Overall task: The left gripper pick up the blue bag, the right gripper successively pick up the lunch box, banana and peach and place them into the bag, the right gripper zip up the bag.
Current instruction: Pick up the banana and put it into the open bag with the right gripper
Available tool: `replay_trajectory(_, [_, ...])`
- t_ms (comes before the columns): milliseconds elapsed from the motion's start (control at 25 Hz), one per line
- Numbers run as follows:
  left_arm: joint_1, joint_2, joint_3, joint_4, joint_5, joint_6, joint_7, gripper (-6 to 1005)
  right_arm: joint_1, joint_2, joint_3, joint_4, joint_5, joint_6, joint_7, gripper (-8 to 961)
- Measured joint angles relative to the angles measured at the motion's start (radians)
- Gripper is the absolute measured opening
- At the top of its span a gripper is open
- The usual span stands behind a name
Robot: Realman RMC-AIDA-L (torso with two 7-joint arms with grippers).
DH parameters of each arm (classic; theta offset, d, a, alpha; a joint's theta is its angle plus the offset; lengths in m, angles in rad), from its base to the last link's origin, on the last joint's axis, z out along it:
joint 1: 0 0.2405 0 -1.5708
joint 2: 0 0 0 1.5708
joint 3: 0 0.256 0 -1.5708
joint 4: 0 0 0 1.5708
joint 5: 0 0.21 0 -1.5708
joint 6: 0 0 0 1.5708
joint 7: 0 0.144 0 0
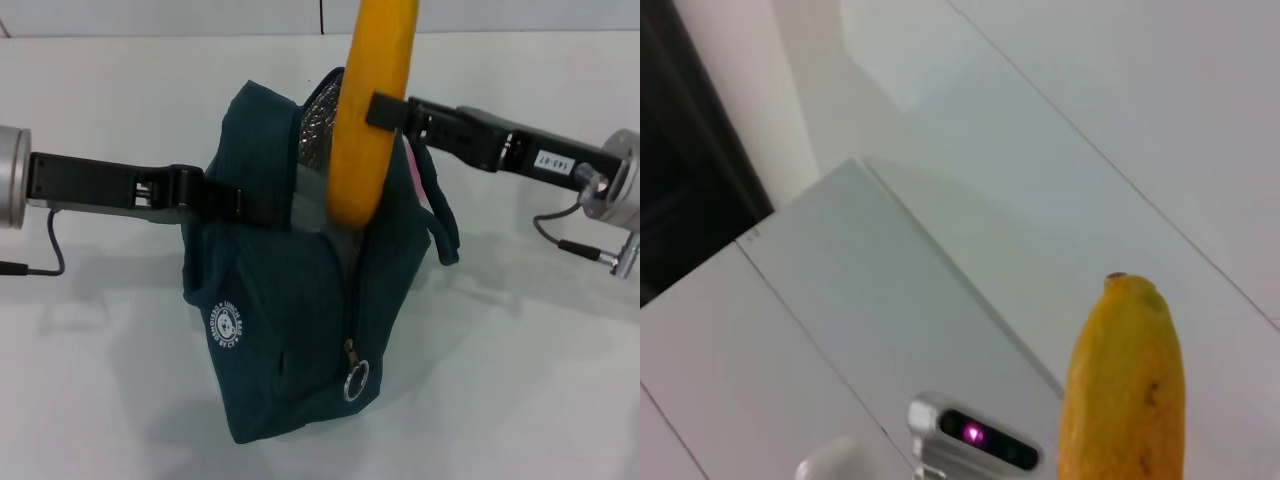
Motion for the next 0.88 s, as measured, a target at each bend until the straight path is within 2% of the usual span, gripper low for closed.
replay_trajectory(880, [0.004,0.001,0.0,0.0,0.0,-0.013,0.008,42,-0.012,0.0,-0.116,0.018,0.002,0.044,0.037,425])
